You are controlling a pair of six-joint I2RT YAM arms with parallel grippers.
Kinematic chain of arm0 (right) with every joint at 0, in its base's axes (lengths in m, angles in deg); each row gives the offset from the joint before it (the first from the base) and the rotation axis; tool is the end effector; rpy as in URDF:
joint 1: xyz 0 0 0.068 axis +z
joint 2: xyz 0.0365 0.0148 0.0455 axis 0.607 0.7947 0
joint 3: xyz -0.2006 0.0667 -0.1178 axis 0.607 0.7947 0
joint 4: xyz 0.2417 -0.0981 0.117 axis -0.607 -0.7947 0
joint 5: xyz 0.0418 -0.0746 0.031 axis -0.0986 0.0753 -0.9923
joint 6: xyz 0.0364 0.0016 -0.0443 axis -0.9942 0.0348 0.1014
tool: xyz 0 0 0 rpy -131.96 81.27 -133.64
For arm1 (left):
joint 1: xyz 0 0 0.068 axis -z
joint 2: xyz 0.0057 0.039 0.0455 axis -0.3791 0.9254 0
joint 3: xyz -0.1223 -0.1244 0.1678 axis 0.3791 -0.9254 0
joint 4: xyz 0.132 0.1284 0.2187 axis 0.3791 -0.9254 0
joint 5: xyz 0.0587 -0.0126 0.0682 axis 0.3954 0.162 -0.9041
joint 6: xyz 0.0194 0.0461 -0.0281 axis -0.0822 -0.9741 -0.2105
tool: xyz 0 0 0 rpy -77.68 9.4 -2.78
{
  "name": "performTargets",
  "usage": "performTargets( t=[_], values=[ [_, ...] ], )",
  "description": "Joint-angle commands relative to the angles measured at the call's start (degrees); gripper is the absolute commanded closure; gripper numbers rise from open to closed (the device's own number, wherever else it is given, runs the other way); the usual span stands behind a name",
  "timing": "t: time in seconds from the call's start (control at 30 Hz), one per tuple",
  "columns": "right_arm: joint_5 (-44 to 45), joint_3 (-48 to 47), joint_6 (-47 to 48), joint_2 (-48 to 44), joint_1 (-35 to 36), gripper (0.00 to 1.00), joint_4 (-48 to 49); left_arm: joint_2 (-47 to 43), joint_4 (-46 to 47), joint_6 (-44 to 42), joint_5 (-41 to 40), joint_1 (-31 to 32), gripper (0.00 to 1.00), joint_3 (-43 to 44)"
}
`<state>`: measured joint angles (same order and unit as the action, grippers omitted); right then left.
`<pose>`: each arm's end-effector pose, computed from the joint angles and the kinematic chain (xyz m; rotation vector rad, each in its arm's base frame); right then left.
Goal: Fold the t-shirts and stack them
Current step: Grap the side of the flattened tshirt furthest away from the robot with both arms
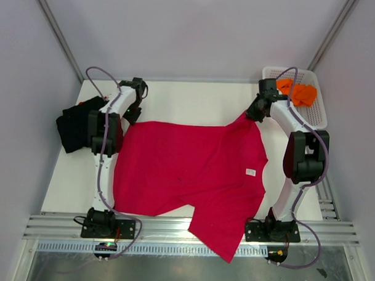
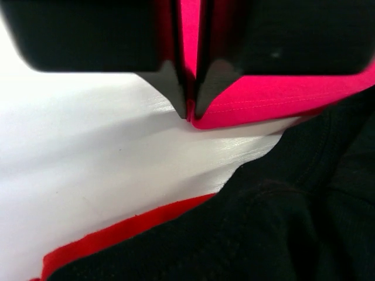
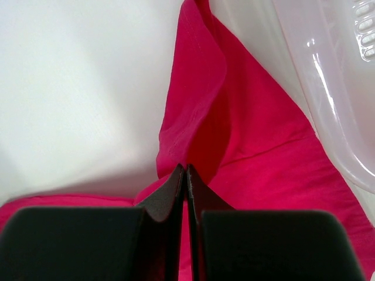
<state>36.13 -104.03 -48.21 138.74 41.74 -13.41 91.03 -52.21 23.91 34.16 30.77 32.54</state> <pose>0.4303 0.0321 0.1926 0.7372 2.4481 0.2660 0.4727 -0.0524 0.1295 -1.6564 2.1776 0.3729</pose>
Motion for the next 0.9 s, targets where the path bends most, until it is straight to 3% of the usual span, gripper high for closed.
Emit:
performTargets(
  t=[0.0,0.43,0.63,0.87],
  values=[
    [1.3,-2.6,0.6,-2.9,-0.3,0.94,0.1,1.5,1.2,0.6,-1.4,-0.5,0.98,1.2],
    [0.5,-2.8,-0.3,-1.8,-0.4,0.94,1.2,1.1,-0.5,-3.1,-2.2,-0.9,1.00,4.3],
    [0.2,-3.3,-0.8,-1.8,-0.3,0.94,2.0,-0.1,-2.6,-7.7,-2.4,-1.1,1.00,9.0],
    [-0.1,-2.6,-1.3,-2.1,-0.3,0.94,2.3,-4.4,-2.2,-13.7,-2.3,-1.1,1.00,8.6]
  ],
)
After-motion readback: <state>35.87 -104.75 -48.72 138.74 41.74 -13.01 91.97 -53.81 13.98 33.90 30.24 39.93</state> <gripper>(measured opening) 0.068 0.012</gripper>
